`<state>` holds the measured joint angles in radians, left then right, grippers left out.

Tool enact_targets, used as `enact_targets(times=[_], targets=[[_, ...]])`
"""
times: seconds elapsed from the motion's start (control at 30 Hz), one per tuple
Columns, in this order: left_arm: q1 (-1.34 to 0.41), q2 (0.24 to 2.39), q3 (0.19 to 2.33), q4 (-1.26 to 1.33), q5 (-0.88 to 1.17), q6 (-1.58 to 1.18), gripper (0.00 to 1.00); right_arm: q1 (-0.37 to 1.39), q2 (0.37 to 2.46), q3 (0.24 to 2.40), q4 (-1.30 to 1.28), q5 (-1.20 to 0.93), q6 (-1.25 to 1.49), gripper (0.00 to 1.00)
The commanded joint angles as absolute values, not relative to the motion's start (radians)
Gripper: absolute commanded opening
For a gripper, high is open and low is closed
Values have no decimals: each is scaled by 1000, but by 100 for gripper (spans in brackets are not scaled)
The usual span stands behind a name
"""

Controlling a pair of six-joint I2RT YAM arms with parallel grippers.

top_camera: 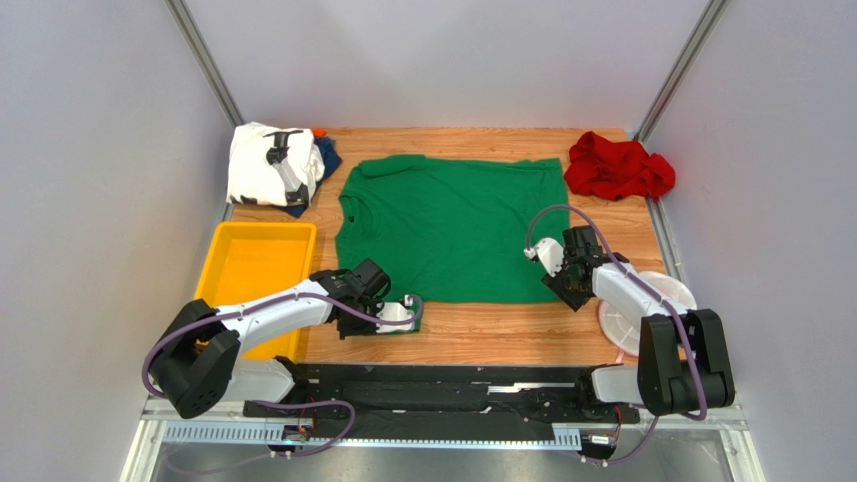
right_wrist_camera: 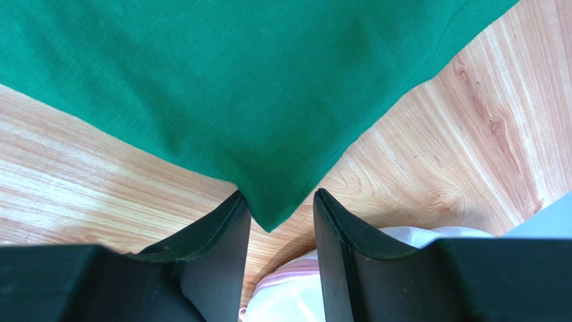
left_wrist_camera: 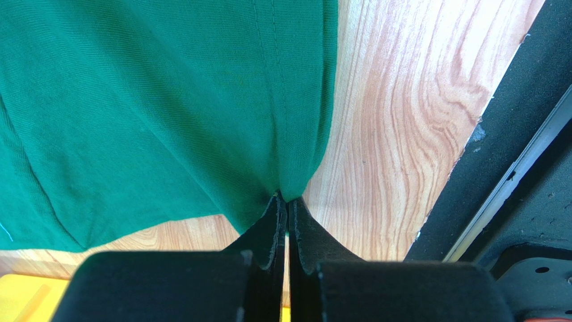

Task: Fold and stack the t-shirts
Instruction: Grap the side of the flattened tshirt closest away from the robot with both arms

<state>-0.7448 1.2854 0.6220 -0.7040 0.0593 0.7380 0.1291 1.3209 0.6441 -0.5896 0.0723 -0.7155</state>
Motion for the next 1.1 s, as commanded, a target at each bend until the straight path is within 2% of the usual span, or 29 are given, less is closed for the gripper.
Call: enact_targets(times=[0.0, 0.1, 0.23, 0.47, 0.73, 1.07], targets=[[-747, 1290, 601, -707, 77, 724, 0, 117, 1330, 629, -571, 84, -735, 38], [-746, 1287, 601, -707, 74, 724, 0, 117, 1345, 637, -566, 84, -733, 27], [-747, 1284, 600, -704, 74, 719, 0, 115, 1353, 646, -561, 84, -727, 1], [-746, 1220, 621, -742, 71, 695, 0, 115, 1306, 676, -640, 109, -724, 0], [-747, 1132, 637, -799, 49, 692, 0, 115, 1139, 681, -785, 121, -721, 0], [-747, 1088, 709, -994, 69, 730, 0, 115, 997, 698, -920, 118, -712, 0]])
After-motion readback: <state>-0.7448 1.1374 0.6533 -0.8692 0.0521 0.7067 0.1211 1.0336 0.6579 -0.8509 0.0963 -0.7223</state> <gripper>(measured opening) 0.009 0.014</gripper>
